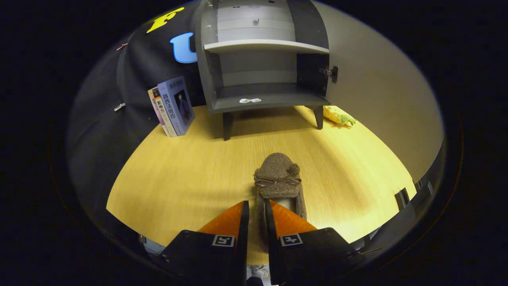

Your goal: Open the shoe cabinet door, grab the shoes and put them into the shoe cabinet, then close the shoe cabinet door.

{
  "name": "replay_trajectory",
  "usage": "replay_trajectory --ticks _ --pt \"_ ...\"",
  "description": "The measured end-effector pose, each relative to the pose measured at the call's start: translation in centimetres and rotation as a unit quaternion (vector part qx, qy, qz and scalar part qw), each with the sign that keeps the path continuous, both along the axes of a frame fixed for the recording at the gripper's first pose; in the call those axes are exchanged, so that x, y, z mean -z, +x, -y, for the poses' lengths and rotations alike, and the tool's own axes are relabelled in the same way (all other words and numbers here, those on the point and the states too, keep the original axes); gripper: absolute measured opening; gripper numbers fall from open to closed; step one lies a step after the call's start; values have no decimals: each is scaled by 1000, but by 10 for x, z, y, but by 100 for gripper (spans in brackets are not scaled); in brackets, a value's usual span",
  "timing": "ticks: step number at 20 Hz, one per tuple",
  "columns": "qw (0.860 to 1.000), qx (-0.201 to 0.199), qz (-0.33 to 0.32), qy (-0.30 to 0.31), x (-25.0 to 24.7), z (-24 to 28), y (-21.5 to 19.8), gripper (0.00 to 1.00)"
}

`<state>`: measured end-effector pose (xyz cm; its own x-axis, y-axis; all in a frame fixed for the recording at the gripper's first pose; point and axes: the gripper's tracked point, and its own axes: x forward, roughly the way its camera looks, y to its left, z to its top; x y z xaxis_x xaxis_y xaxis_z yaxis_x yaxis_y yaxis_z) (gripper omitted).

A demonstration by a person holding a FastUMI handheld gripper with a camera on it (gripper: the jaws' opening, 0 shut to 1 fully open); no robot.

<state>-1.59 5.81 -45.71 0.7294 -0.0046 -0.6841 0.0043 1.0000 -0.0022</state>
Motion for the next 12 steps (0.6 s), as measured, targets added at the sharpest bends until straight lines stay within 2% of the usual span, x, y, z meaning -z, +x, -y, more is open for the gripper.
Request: replay_trajectory --ticks 6,12 --pt "999 10 -33 -2 43 2 10 27" --pt "1000 12 -26 -11 56 3 40 27"
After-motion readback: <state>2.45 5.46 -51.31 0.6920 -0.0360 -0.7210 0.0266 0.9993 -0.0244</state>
